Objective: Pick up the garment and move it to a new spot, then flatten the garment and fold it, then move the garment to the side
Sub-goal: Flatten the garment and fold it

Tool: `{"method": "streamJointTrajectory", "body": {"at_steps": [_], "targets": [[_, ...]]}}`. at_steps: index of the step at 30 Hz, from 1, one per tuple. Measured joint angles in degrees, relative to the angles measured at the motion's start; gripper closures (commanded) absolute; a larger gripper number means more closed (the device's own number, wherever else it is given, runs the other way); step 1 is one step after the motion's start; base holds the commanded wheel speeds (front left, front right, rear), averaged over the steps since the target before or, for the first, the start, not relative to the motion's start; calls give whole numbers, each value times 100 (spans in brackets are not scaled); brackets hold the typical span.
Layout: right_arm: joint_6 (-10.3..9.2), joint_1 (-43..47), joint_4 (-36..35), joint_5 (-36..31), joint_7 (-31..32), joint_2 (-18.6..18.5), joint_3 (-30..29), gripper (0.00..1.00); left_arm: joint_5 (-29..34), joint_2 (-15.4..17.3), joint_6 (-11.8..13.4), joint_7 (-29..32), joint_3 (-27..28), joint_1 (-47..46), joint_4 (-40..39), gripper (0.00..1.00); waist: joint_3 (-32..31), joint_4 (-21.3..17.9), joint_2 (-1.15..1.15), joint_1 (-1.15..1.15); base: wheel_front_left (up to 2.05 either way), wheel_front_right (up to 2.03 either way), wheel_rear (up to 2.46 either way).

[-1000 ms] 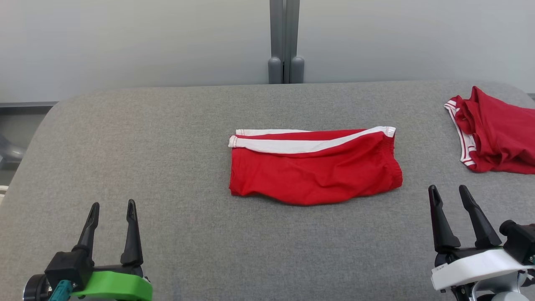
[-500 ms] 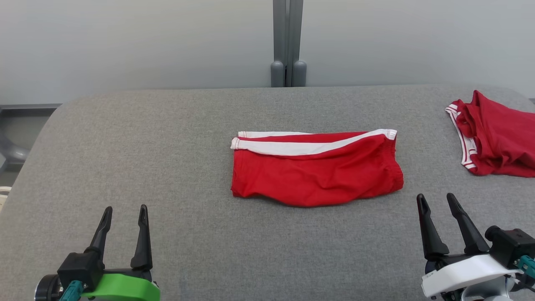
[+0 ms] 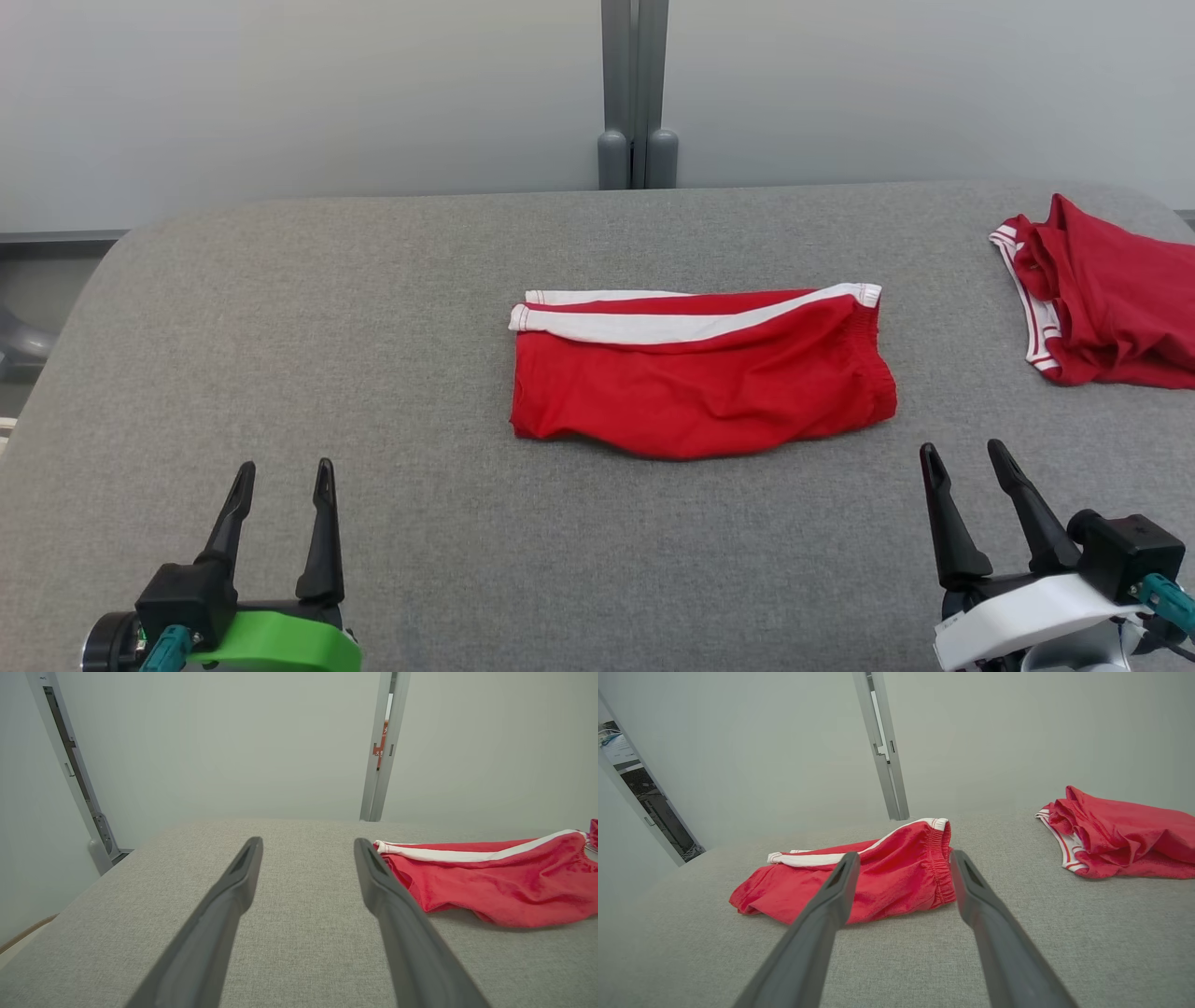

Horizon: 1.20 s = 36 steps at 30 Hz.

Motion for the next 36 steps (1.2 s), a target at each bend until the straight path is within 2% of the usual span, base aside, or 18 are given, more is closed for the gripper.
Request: {"method": "streamJointTrajectory", "body": {"at_steps": [9, 18, 26, 36], "targets": [[-1, -239, 103, -120, -8, -76, -8, 0, 63, -21, -11, -1, 68, -15, 14, 0, 51, 1, 0, 0, 0, 0, 0], [0, -1471, 579, -276, 234, -519, 233, 0, 119, -99, -29, -1, 23, -226, -56, 0, 299, 45, 0, 0, 0, 0, 0], [0, -2627, 1627, -258, 355, -849, 391, 0, 137, -204, -29, 0, -168, -592, -68, 0, 773, 204, 0, 0, 0, 0, 0], [0, -3179, 3316, -115, 19, -871, 387, 0, 105, -233, 47, -1, -385, -934, -82, 0, 1351, 501, 0, 0, 0, 0, 0]]}}
